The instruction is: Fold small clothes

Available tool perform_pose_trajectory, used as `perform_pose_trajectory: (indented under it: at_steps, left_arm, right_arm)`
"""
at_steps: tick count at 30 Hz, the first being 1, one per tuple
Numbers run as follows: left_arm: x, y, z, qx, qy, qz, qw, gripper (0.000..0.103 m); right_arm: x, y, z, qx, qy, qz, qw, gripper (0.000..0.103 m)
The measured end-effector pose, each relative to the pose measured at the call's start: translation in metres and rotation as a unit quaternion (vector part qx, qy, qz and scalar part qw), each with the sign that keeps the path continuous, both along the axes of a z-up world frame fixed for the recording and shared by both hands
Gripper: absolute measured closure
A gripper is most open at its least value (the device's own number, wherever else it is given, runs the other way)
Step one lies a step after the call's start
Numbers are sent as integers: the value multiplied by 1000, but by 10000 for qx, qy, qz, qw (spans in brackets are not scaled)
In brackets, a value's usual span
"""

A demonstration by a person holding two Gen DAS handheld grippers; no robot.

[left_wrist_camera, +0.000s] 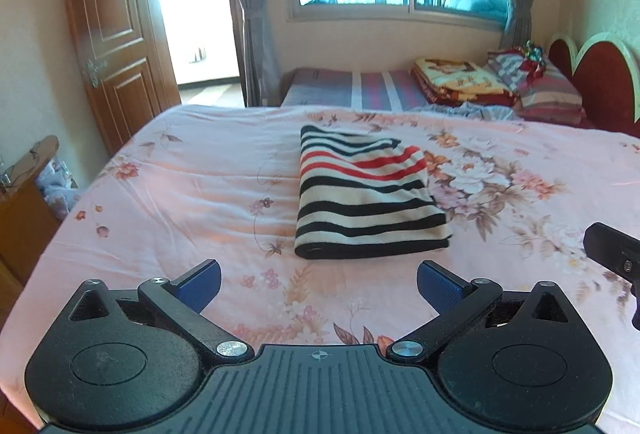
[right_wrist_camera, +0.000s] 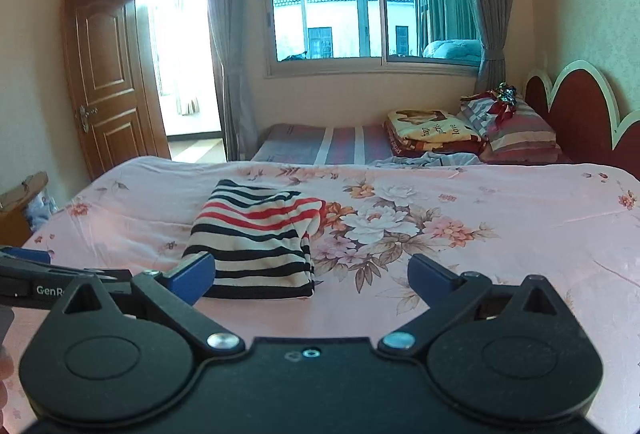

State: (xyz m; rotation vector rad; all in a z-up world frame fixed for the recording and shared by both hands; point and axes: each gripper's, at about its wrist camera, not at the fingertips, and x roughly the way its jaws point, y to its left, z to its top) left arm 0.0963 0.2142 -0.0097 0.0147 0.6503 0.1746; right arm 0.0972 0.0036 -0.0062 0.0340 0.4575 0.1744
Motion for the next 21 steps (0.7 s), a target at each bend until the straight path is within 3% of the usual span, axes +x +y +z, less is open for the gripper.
perform_pose_trajectory:
  at_steps: [11, 21]
  left_arm:
    - [-103, -21, 38, -144, -289, 122, 9994, 0]
    - [-133, -32, 47, -107, -516, 176, 9985, 0]
  right_arm:
    - [-72, -21, 25, 122, -243, 252, 9993, 1]
    - [-90, -28, 31, 139, -423, 207, 9988, 1]
